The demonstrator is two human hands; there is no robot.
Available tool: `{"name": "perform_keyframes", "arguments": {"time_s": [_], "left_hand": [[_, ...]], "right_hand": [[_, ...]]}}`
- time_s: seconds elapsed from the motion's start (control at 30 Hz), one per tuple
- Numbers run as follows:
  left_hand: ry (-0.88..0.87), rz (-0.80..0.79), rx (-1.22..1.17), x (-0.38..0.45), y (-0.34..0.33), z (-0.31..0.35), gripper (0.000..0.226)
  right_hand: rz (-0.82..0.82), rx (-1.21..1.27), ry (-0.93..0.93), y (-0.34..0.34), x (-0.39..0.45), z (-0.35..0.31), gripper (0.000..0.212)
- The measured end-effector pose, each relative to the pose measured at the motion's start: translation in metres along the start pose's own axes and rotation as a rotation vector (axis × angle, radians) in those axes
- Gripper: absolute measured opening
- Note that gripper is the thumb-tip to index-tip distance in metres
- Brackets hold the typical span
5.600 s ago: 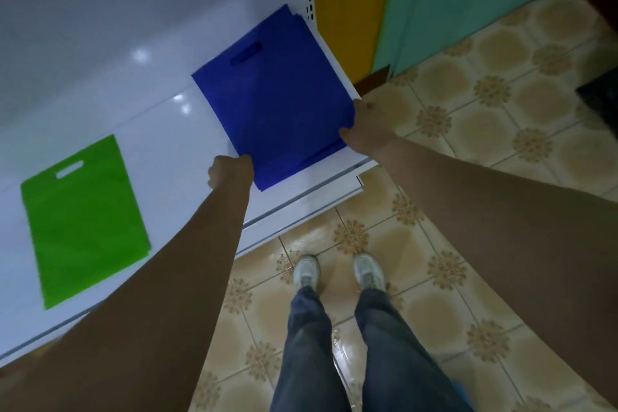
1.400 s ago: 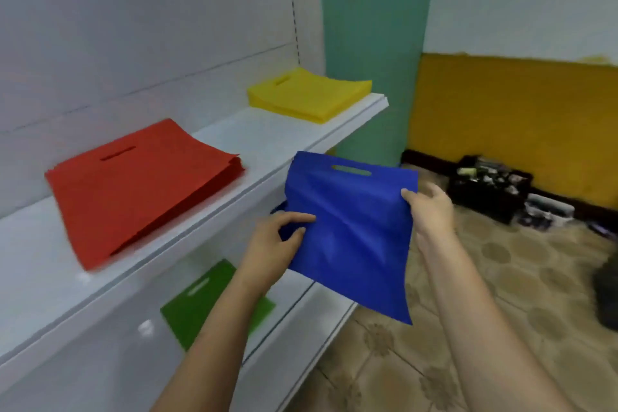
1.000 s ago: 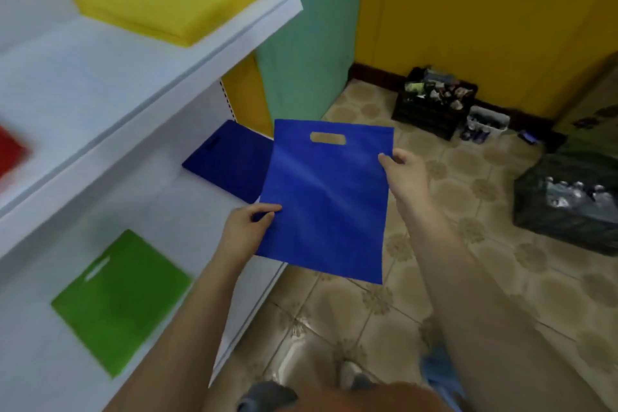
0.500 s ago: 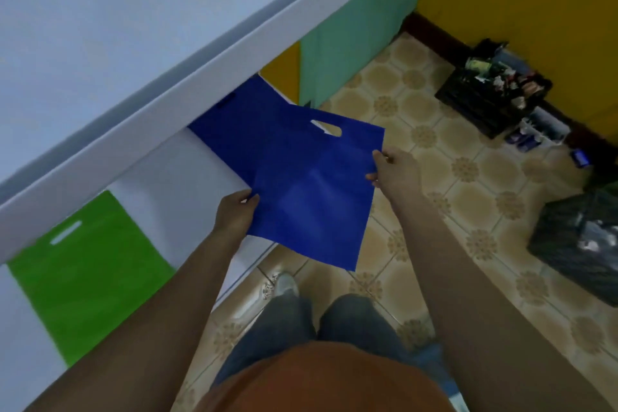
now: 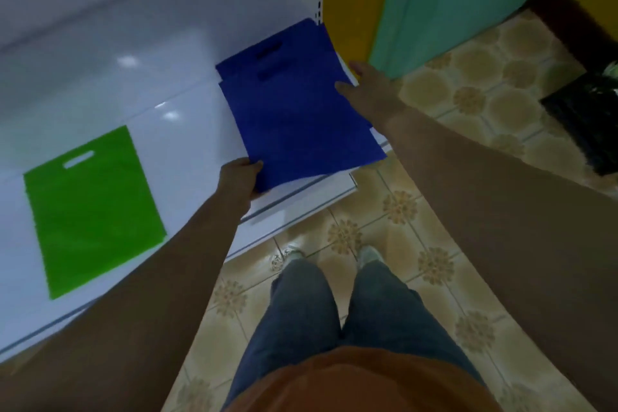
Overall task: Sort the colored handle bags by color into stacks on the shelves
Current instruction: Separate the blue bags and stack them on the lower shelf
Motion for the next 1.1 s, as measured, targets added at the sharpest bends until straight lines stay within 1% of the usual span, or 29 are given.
{"name": "perform_keyframes", "arguments": {"time_s": [0.1,0.13,0.2,0.27,0.37,0.43,0.5,0.53,0.6,0.63,0.67,0.7,0.8,0.9,1.03,1.1], "left_hand": [[0.036,0.061,-0.094,0.02,-0.016,0.006,0.024],[0.03,0.068,-0.093,0.025,-0.022,0.009,0.019],[-0.001,0.093,-0.069,0.035,-0.03,0.014,0.013],[-0.014,0.104,-0.084,0.038,-0.038,0.017,0.01],[0.015,0.118,-0.15,0.043,-0.043,0.018,0.015],[-0.045,0.141,-0.08,0.048,-0.042,0.021,0.016],[-0.186,0.191,0.108,0.052,-0.039,0.028,0.016],[-0.259,0.232,0.214,0.05,-0.037,0.032,0.019],[-0.336,0.311,0.382,0.05,-0.034,0.037,0.053],[-0.343,0.327,0.407,0.052,-0.033,0.038,0.068],[-0.335,0.322,0.402,0.053,-0.033,0.04,0.077],[-0.316,0.297,0.378,0.056,-0.035,0.04,0.08],[-0.294,0.201,0.296,0.061,-0.046,0.046,0.074],[-0.283,0.193,0.279,0.064,-0.05,0.052,0.072],[-0.294,0.211,0.411,0.067,-0.056,0.061,0.07],[-0.28,0.204,0.484,0.066,-0.059,0.063,0.068]], "right_hand": [[-0.055,-0.243,-0.002,-0.021,0.008,0.052,0.072],[-0.065,-0.281,-0.008,-0.026,0.011,0.069,0.074],[-0.082,-0.285,-0.028,-0.03,0.014,0.089,0.075],[-0.092,-0.339,0.0,-0.031,0.012,0.097,0.072],[-0.077,-0.405,0.088,-0.03,0.014,0.105,0.071],[-0.093,-0.407,0.131,-0.03,0.015,0.105,0.071],[-0.094,-0.464,0.205,-0.028,0.017,0.101,0.067],[-0.091,-0.498,0.239,-0.027,0.018,0.098,0.064],[-0.077,-0.531,0.274,-0.025,0.022,0.093,0.059],[-0.077,-0.528,0.267,-0.025,0.025,0.093,0.057],[-0.082,-0.524,0.262,-0.025,0.027,0.092,0.055],[-0.084,-0.532,0.271,-0.025,0.029,0.092,0.053],[-0.078,-0.615,0.313,-0.022,0.037,0.089,0.047],[-0.071,-0.724,0.376,-0.022,0.045,0.086,0.05],[-0.176,-0.829,0.398,-0.029,0.047,0.085,0.068],[-0.227,-0.868,0.406,-0.027,0.047,0.083,0.071]]}}
Point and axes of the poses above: each hand's wrist, its own x-axis towards the middle knuckle, its own y-axis out of the back of the hand, z = x × y, the point moved 7 cm from there along x, towards the middle knuckle, and after that the axes turned 10 degrees about z, right-handed, at the moved point
